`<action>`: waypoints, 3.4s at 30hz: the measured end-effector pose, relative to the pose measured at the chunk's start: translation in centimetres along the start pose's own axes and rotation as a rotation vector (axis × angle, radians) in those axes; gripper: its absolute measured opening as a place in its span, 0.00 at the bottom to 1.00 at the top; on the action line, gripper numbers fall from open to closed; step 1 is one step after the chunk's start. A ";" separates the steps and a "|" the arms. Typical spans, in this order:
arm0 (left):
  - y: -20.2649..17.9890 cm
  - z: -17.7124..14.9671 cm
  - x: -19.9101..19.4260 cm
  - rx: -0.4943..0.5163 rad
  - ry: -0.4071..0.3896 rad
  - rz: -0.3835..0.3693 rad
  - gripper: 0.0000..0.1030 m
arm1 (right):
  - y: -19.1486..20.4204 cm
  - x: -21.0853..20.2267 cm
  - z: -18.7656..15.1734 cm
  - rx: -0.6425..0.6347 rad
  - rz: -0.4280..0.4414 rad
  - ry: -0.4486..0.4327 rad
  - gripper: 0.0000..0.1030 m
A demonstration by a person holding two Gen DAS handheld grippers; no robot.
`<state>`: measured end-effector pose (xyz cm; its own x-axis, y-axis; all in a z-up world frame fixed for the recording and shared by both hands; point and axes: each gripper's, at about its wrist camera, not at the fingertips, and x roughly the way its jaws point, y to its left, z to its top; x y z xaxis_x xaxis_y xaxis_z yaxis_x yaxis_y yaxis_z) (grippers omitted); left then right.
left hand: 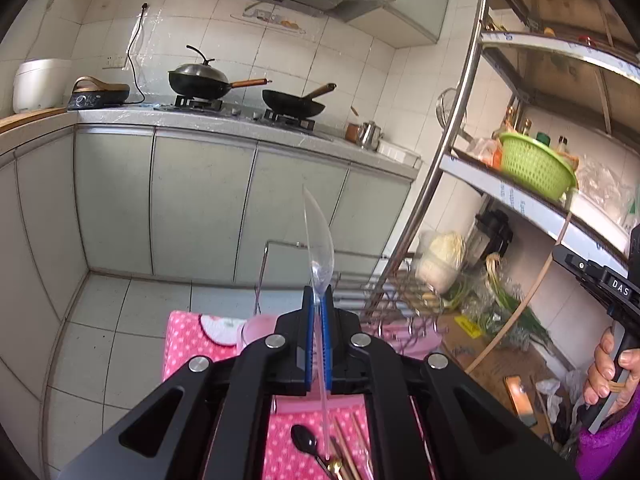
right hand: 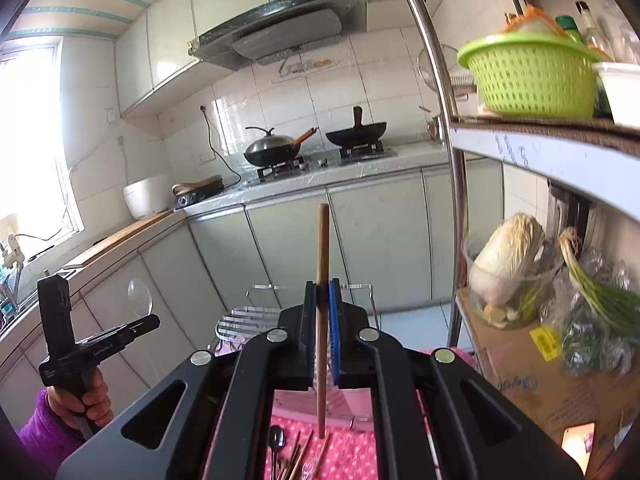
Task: Organize utensils
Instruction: 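Lift the clear spoon with the left tool while the right tool lifts the chopstick toward the pink cup, then lower the clear spoon into the pink cup with the left tool while the right tool inserts the chopstick, then grasp the black spoon with the left tool while the right tool grasps another wooden chopstick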
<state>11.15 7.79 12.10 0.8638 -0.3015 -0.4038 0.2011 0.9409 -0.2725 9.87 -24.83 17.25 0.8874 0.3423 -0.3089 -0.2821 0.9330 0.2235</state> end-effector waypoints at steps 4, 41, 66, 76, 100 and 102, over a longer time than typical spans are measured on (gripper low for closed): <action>0.0 1.4 1.5 0.006 -0.048 0.027 0.03 | 0.0 0.9 1.7 -0.017 -0.022 -0.025 0.06; 3.8 -5.6 14.1 0.120 -0.024 0.125 0.03 | -5.1 15.2 -4.8 0.073 -0.070 0.276 0.06; 9.6 -4.4 14.0 -0.226 0.216 0.022 0.38 | -5.7 13.4 -4.9 0.082 -0.071 0.303 0.41; 9.2 -3.7 9.5 -0.195 0.164 0.041 0.38 | -6.5 9.9 -5.6 0.088 -0.117 0.293 0.41; 3.4 -14.1 6.4 -0.184 0.454 -0.037 0.37 | -2.9 6.2 -19.3 0.177 -0.024 0.511 0.42; 2.7 -15.2 8.0 -0.175 0.513 -0.043 0.34 | -2.8 6.5 -20.4 0.192 -0.014 0.535 0.42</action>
<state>11.57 5.52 -5.18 0.5108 -0.4170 -0.7518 0.1137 0.8995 -0.4218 9.04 -22.93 -4.24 0.5681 0.3851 -0.7273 -0.1559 0.9181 0.3644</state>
